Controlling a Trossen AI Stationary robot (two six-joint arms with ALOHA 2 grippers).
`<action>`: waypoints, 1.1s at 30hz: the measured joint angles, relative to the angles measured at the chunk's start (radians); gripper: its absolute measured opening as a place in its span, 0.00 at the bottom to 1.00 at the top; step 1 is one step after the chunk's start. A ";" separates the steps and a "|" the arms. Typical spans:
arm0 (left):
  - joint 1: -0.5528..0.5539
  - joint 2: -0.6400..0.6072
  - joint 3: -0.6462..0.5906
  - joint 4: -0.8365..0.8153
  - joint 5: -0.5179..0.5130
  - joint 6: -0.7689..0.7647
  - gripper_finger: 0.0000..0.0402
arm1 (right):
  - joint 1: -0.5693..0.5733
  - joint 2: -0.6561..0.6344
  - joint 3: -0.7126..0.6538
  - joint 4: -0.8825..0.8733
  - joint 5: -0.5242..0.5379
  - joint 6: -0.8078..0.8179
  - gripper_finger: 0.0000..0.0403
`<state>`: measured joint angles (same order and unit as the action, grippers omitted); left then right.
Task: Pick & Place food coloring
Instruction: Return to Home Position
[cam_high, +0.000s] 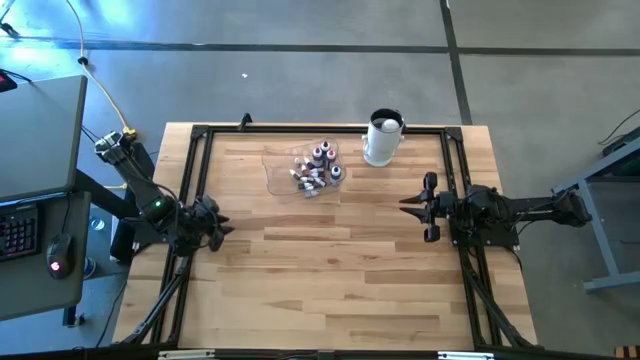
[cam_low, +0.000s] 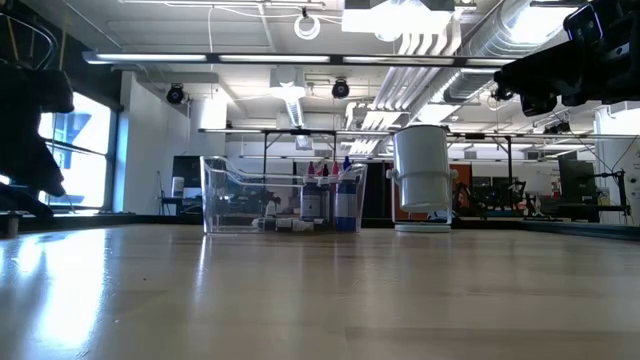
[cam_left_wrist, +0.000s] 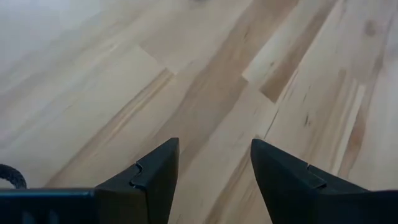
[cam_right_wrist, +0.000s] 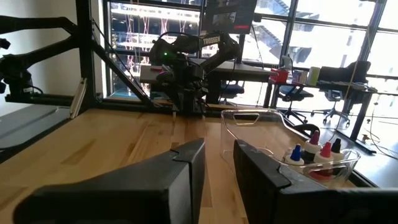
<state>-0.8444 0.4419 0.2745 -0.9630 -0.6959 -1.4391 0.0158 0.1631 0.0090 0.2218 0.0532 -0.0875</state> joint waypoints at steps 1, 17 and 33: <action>0.000 0.000 0.000 0.000 0.010 0.010 0.50 | 0.000 0.000 0.000 0.000 0.000 0.000 0.19; 0.000 0.000 0.000 0.000 0.024 0.024 0.50 | 0.000 0.000 0.000 0.000 0.000 0.000 0.19; 0.000 0.000 0.000 0.000 0.024 0.024 0.50 | 0.000 0.000 0.000 0.000 0.000 0.000 0.19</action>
<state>-0.8444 0.4419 0.2749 -0.9630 -0.6720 -1.4151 0.0158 0.1631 0.0086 0.2219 0.0528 -0.0872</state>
